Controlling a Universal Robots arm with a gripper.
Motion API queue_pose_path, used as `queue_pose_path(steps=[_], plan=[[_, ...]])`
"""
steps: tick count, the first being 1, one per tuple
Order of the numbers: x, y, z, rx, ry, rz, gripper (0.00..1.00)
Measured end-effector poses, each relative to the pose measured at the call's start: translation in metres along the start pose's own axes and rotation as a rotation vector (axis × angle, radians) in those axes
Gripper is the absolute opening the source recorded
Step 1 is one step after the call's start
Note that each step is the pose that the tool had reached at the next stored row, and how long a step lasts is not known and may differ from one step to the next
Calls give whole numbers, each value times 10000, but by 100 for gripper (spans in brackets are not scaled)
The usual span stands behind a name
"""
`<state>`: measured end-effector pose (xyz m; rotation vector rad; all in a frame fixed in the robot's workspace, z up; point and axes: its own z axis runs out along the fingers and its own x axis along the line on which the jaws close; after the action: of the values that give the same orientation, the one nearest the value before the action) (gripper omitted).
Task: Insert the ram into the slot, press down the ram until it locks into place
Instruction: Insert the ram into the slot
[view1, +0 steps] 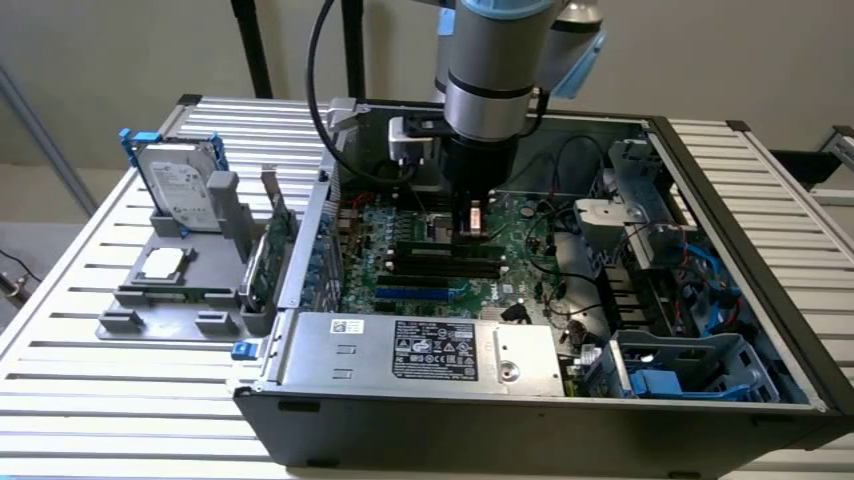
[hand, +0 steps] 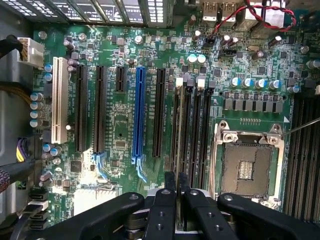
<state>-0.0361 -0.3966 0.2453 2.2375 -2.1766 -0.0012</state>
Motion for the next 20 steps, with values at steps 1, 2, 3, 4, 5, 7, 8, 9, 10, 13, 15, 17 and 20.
queue_pose_path(steps=[1, 2, 3, 4, 5, 7, 8, 9, 10, 13, 15, 17, 20], plan=[[-3, 0, 6, 0, 14, 11, 13], [-5, 0, 12, 2, 31, 23, 13], [-7, 0, 20, 2, 47, 36, 13], [-11, 0, 28, 3, 62, 47, 13], [-14, 0, 36, 2, 72, 57, 13], [-21, -1, 53, 2, 84, 76, 13], [-25, -1, 61, 1, 93, 86, 13], [-30, -1, 70, 1, 102, 97, 13], [-34, -2, 79, 1, 107, 103, 13], [-46, -2, 101, 0, 124, 116, 13], [-54, -3, 117, 0, 138, 117, 13], [-54, -3, 124, -1, 155, 116, 13], [-54, -3, 128, -1, 163, 117, 13]])
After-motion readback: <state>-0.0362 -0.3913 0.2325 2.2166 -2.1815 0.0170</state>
